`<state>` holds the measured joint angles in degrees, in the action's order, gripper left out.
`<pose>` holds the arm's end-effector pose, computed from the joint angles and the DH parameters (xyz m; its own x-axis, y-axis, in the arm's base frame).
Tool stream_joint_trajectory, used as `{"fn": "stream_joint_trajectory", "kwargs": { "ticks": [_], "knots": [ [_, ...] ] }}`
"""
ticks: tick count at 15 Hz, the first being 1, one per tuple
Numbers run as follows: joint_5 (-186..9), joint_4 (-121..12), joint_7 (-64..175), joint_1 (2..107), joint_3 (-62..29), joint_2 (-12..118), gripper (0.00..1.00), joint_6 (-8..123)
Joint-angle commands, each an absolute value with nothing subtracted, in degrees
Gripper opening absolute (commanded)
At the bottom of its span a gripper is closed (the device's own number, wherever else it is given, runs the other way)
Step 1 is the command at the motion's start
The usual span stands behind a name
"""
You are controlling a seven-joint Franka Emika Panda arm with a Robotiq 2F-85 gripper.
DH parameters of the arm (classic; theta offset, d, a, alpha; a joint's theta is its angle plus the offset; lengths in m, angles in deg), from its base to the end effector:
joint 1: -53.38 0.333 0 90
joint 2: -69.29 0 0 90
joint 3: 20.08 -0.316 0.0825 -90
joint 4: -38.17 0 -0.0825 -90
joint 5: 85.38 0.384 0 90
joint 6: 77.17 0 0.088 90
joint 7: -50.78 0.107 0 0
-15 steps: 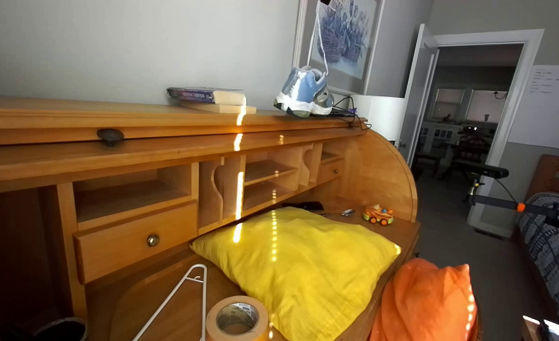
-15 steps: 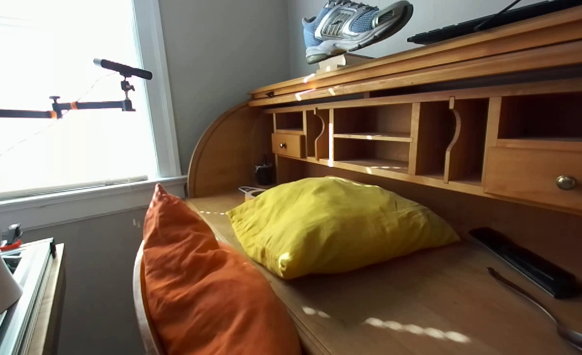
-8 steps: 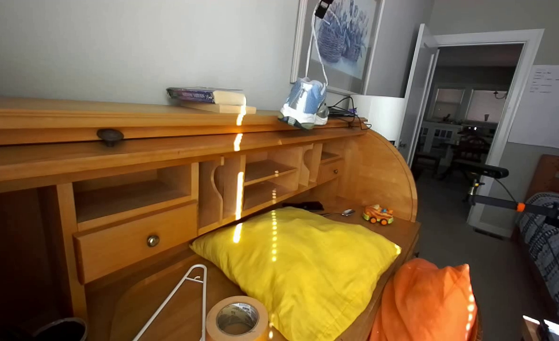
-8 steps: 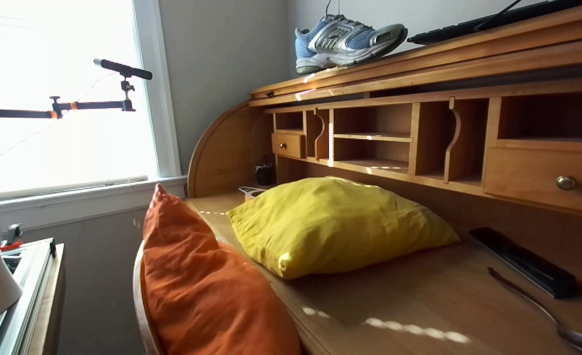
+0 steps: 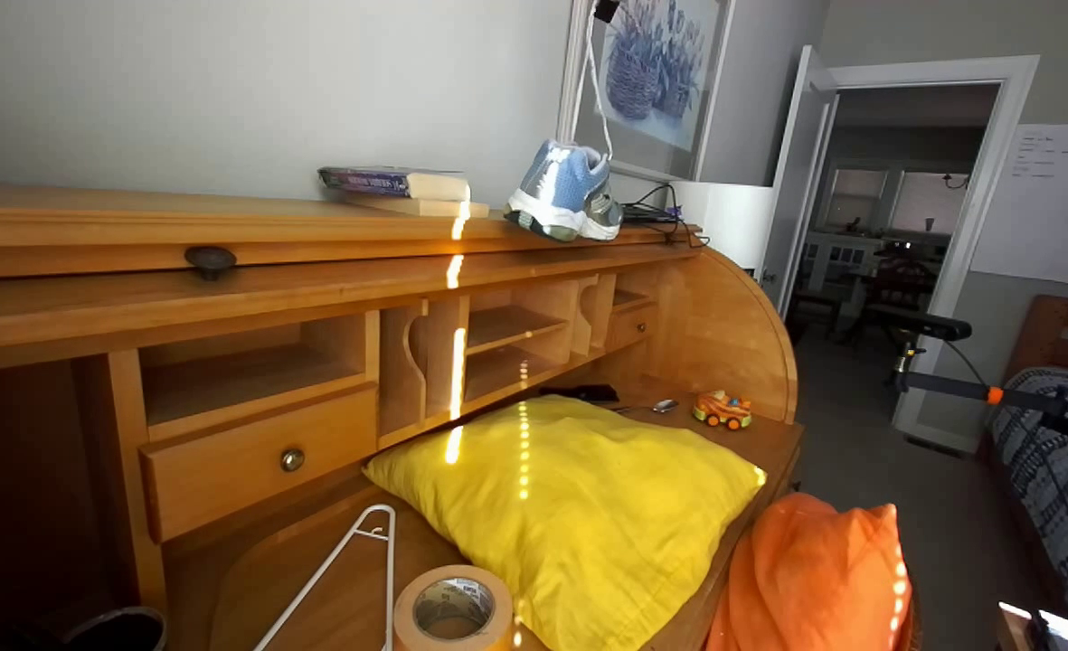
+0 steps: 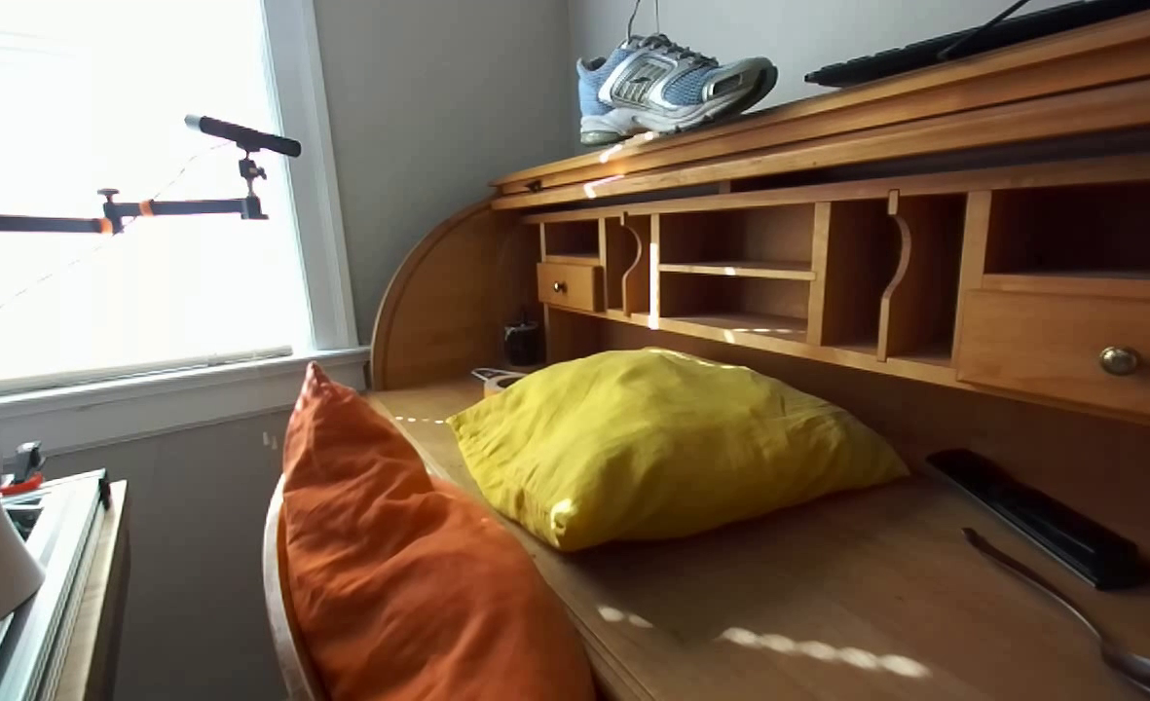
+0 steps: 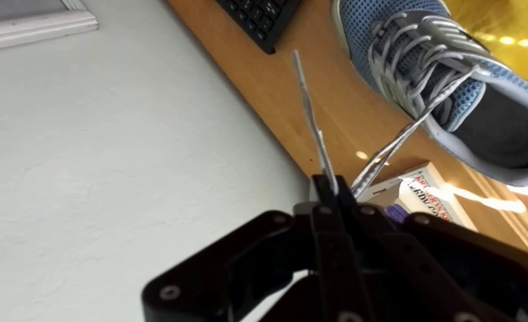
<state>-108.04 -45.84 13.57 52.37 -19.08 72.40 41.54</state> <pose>0.5648 -0.0401 0.7685 0.6950 0.6813 0.2297 0.4107 -0.6384 0.6510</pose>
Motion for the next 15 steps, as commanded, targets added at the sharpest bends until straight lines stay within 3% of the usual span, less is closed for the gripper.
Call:
{"fn": "stream_joint_trajectory", "kwargs": {
  "ticks": [1,15],
  "knots": [
    [-107.2,-42.7,7.3,52.8,-19.2,71.4,0.01,37.9],
    [-107.1,-36.2,2.9,52.6,-19.3,67.3,0.01,38.3]
  ]
}}
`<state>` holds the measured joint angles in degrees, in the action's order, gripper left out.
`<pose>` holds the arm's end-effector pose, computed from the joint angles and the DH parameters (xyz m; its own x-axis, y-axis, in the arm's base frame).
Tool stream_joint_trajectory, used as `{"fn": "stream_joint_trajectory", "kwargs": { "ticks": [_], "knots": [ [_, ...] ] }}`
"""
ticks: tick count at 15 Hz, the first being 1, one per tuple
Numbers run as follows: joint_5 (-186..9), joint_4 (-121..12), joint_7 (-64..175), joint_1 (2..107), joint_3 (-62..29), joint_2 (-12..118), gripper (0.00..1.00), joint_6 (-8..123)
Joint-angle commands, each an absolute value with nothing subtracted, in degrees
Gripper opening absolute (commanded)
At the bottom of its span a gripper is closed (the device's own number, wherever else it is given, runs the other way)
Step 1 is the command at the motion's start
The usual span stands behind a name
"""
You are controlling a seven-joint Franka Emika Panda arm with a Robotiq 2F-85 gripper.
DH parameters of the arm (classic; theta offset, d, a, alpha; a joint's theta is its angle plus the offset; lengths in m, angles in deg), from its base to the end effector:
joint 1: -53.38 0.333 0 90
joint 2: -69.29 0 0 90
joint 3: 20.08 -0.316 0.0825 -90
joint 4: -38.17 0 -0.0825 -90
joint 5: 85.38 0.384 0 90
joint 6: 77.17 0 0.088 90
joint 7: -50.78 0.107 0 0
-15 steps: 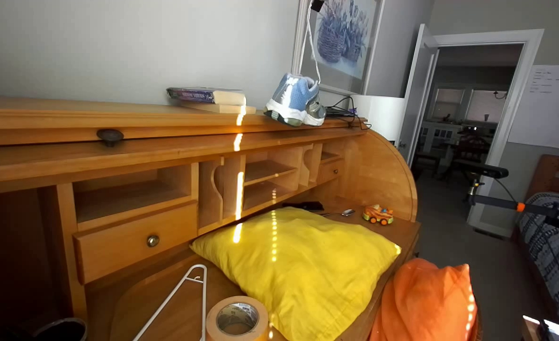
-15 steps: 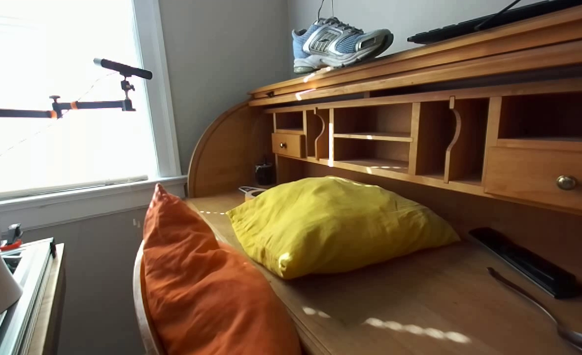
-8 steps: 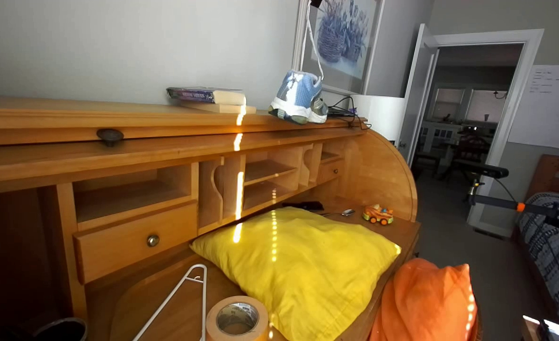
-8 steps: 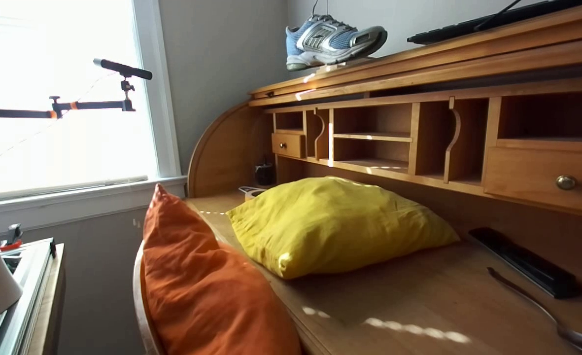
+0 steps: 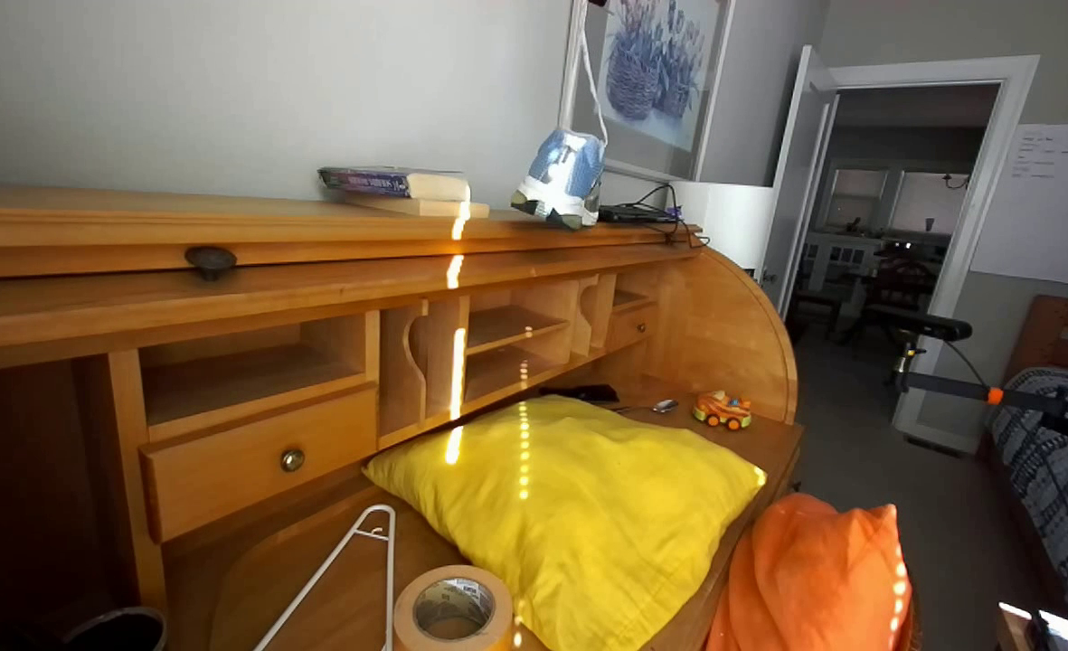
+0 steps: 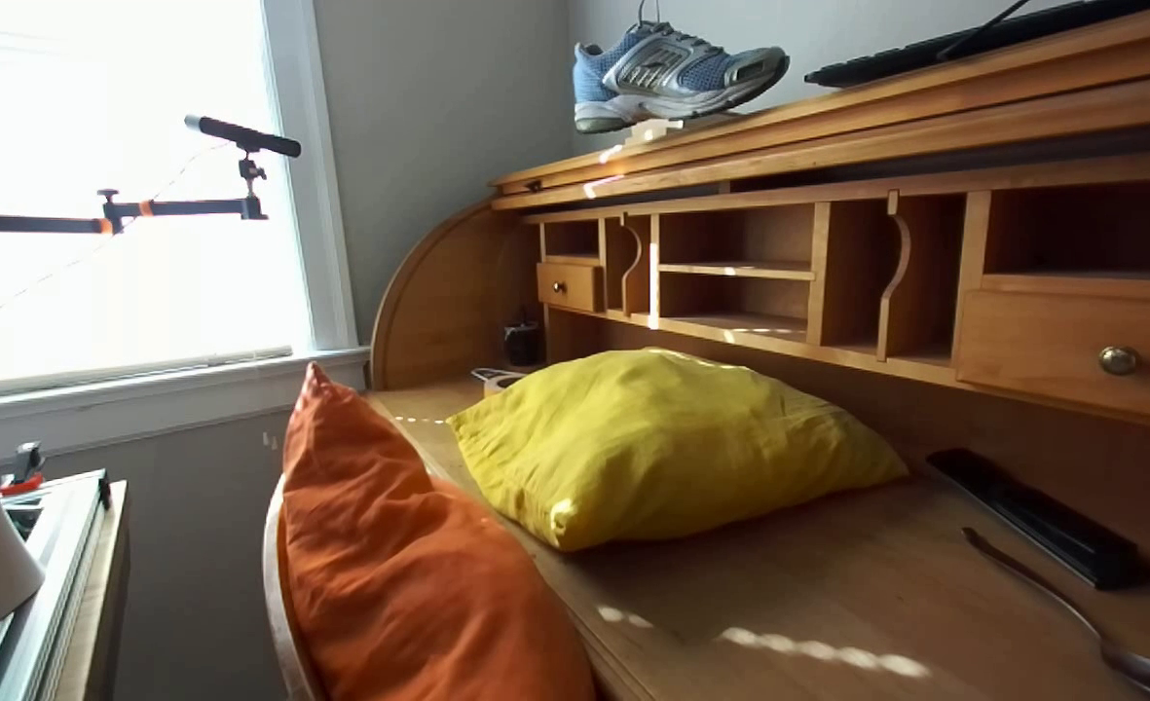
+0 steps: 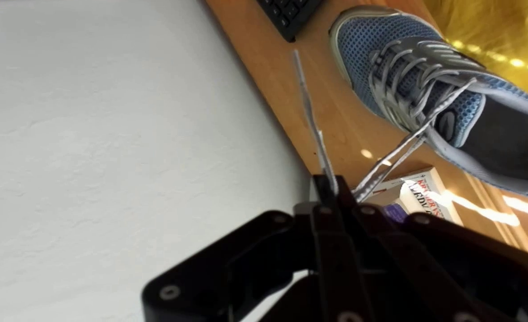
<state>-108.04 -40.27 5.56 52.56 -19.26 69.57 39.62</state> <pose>0.5737 -0.0380 0.7845 0.6334 0.7595 0.1482 0.4886 -0.5410 0.6845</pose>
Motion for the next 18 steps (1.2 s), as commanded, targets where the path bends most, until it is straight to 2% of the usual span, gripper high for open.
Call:
{"fn": "stream_joint_trajectory", "kwargs": {
  "ticks": [1,18],
  "knots": [
    [-107.5,-34.5,2.6,52.6,-19.3,66.3,0.01,37.9],
    [-108.1,-19.2,-7.0,52.2,-19.1,54.4,0.01,34.6]
  ]
}}
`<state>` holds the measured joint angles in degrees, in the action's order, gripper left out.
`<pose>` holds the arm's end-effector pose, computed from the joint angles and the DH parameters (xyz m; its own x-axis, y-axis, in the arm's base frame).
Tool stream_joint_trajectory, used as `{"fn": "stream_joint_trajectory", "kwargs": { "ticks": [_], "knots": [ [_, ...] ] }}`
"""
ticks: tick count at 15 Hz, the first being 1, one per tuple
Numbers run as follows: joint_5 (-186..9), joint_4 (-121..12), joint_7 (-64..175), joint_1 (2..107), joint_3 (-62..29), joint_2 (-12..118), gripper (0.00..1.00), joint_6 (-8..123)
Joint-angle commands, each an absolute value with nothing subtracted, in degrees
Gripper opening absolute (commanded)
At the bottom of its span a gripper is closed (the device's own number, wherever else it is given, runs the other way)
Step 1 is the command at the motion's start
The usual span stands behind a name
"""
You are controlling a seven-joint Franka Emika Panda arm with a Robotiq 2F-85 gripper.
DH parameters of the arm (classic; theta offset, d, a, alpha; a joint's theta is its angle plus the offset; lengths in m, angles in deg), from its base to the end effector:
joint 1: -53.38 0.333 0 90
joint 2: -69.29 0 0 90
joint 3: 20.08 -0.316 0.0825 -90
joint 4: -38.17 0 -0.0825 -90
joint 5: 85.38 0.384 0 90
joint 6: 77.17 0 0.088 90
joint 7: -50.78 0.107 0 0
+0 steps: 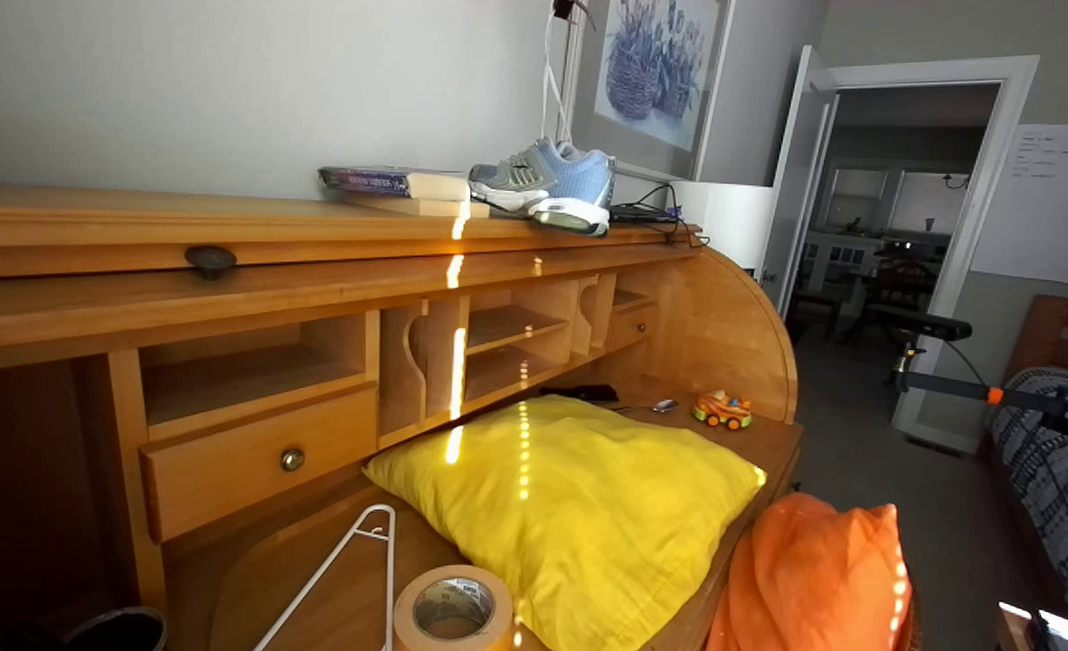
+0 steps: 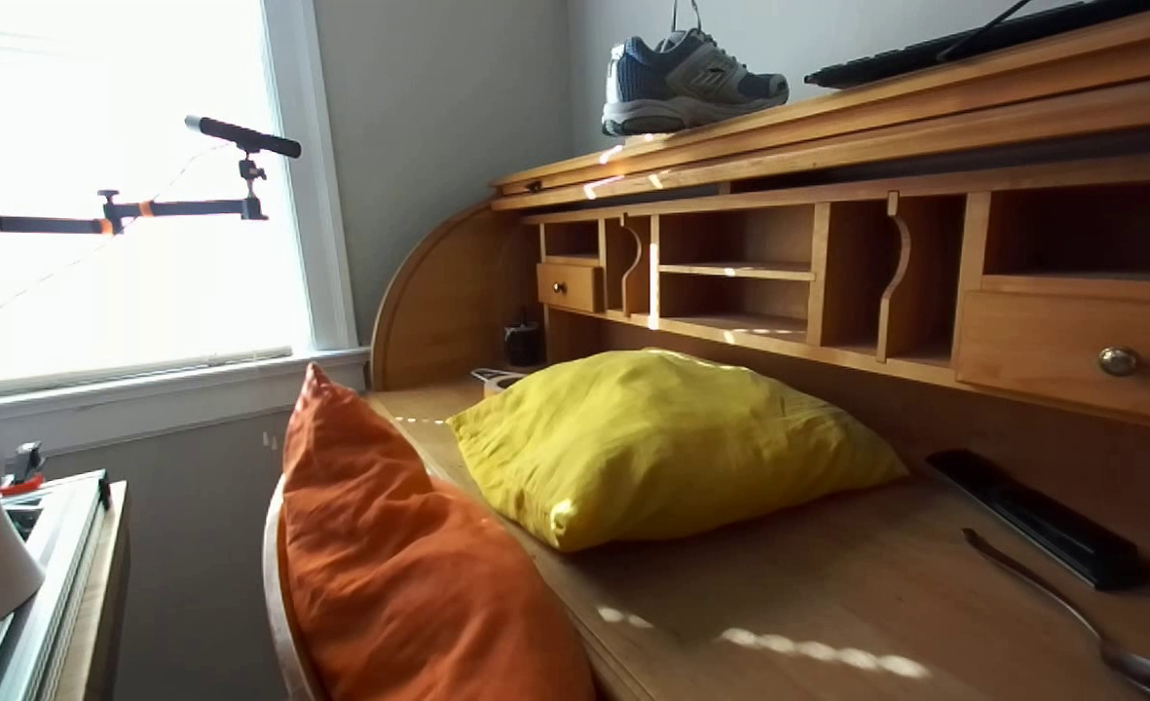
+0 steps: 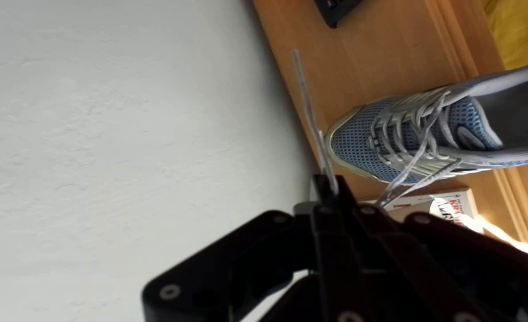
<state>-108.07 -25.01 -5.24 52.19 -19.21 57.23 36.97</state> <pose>0.6303 -0.0448 0.7791 0.5510 0.8342 0.0219 0.5831 -0.4036 0.7051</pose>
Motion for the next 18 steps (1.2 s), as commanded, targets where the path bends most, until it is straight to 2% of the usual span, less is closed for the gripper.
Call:
{"fn": "stream_joint_trajectory", "kwargs": {
  "ticks": [1,10,18],
  "knots": [
    [-108.3,-18.2,-6.8,52.3,-19.1,53.8,0.01,34.8],
    [-110.9,-18.3,-4.3,52.0,-17.9,49.9,0.01,41.4],
    [-111.7,-13.0,-2.2,52.7,-16.1,46.7,0.01,42.9]
  ]
}}
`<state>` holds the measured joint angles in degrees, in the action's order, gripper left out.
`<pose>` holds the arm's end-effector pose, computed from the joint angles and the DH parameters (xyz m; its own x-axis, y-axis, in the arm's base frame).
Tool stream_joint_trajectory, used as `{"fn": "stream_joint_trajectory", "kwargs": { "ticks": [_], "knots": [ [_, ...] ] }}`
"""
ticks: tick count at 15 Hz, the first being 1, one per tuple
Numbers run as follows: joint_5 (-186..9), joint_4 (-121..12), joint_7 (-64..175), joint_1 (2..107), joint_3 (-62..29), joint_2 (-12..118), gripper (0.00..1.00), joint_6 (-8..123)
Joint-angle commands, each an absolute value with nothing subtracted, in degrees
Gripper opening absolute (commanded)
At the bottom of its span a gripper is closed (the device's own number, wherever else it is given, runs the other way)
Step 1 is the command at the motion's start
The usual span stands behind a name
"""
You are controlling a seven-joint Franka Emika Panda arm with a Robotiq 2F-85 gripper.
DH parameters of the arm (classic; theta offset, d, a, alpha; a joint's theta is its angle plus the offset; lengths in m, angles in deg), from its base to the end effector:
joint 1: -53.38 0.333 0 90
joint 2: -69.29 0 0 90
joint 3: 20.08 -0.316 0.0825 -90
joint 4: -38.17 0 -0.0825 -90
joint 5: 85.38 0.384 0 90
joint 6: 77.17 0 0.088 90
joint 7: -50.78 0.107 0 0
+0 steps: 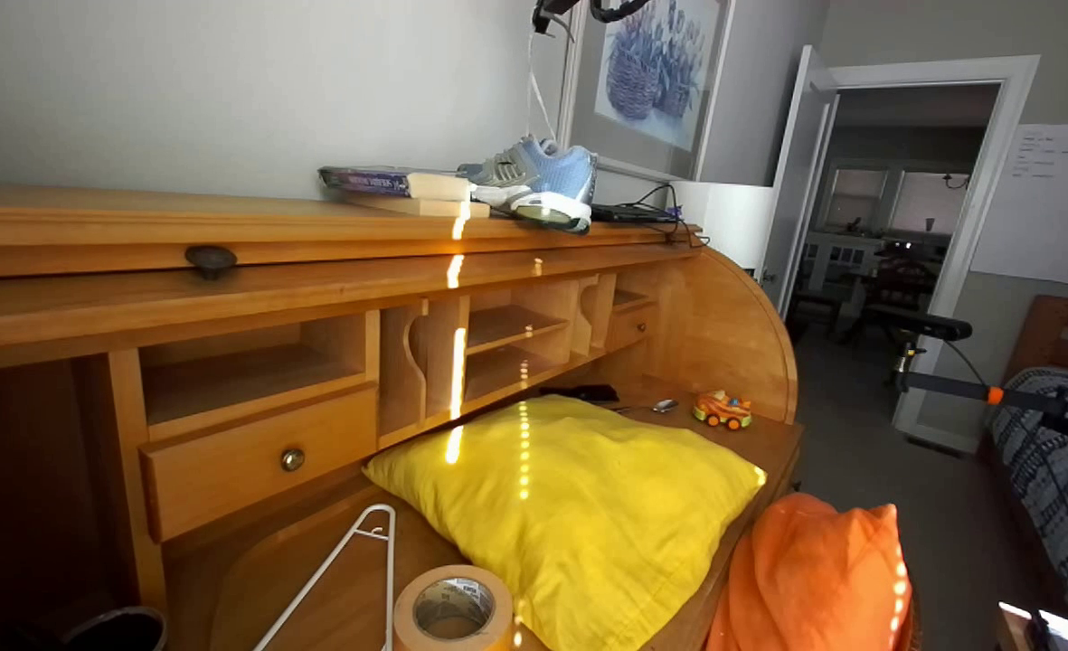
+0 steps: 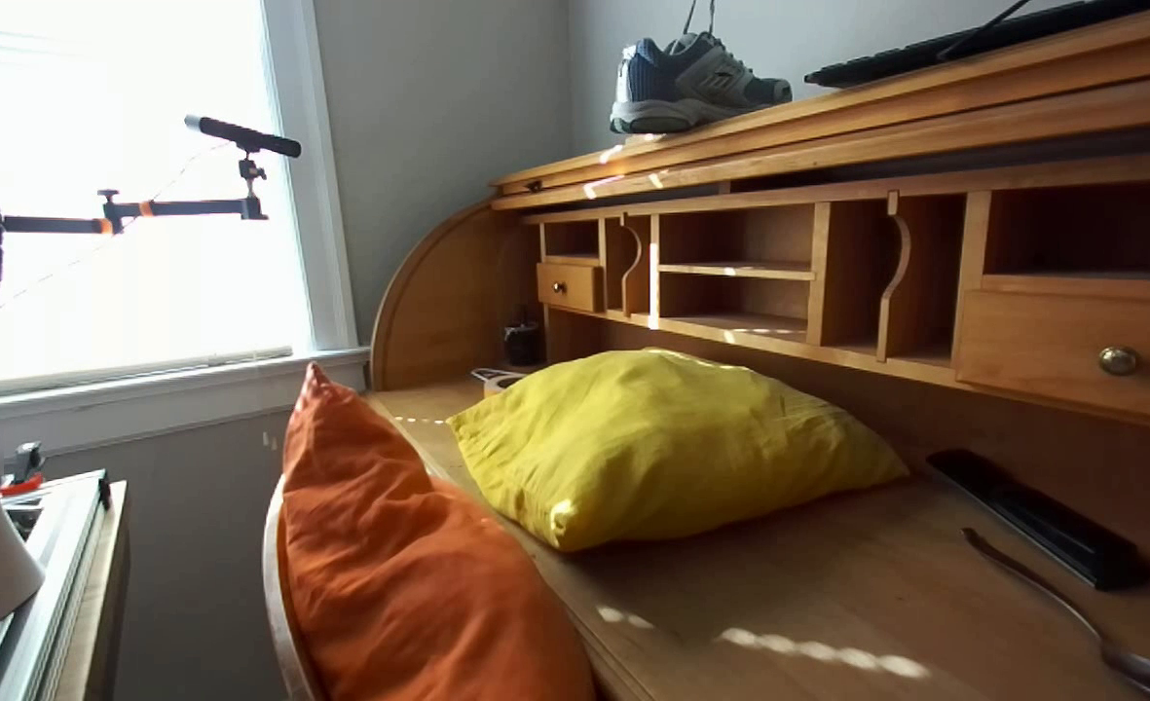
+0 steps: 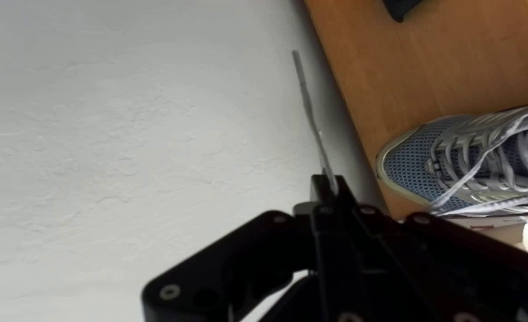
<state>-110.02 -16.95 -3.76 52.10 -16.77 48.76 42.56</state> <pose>0.6731 -0.0634 0.7645 0.5717 0.8199 0.0321 0.5061 -0.3831 0.7727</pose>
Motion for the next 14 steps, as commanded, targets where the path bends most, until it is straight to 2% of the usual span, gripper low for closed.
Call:
{"fn": "stream_joint_trajectory", "kwargs": {
  "ticks": [1,14],
  "knots": [
    [-111.6,-11.9,-1.7,52.8,-16.1,46.3,0.01,42.9],
    [-111.2,-7.5,-2.3,53.4,-16.2,41.0,0.01,42.7]
  ]
}}
